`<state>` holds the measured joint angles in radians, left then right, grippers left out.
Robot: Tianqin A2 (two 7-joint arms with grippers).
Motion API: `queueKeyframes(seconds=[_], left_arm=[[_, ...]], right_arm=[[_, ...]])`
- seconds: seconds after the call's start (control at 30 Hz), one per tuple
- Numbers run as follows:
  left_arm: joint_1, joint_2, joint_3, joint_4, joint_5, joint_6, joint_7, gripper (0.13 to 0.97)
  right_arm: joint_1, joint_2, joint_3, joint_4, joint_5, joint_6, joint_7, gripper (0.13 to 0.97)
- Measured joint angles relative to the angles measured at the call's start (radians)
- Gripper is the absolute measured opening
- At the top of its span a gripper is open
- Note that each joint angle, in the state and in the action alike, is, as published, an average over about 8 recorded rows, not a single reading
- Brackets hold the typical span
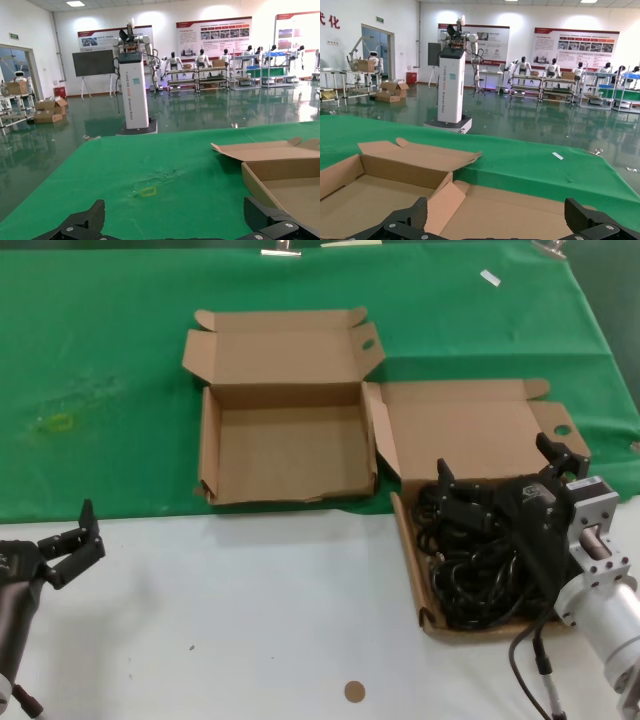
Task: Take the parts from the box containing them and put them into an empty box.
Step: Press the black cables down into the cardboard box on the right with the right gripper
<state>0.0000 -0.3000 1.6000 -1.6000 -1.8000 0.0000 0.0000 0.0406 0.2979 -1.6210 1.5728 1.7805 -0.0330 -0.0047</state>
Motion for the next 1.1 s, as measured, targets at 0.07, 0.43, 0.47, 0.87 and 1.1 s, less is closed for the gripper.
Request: queueKeyframes(seconds=[0.07,0.43,0.47,0.87,1.1], left_arm=[[0.000,0.000,0.000,0.000,0.000,0.000,0.000,0.966],[0.000,0.000,0.000,0.000,0.000,0.000,0.000,0.966],[0.000,0.000,0.000,0.000,0.000,0.000,0.000,0.966],[0.000,0.000,0.000,0.000,0.000,0.000,0.000,0.950],[0.000,0.000,0.000,0.000,0.000,0.000,0.000,0.907]], right_arm=[[0.000,0.000,0.000,0.000,0.000,0.000,0.000,0.966],[0.000,0.000,0.000,0.000,0.000,0.000,0.000,0.966],[0.000,0.000,0.000,0.000,0.000,0.000,0.000,0.966],[0.000,0.000,0.000,0.000,0.000,0.000,0.000,0.966],[-0.001,0.001,-0.001,0.000,0.000,0.001,0.000,0.966]])
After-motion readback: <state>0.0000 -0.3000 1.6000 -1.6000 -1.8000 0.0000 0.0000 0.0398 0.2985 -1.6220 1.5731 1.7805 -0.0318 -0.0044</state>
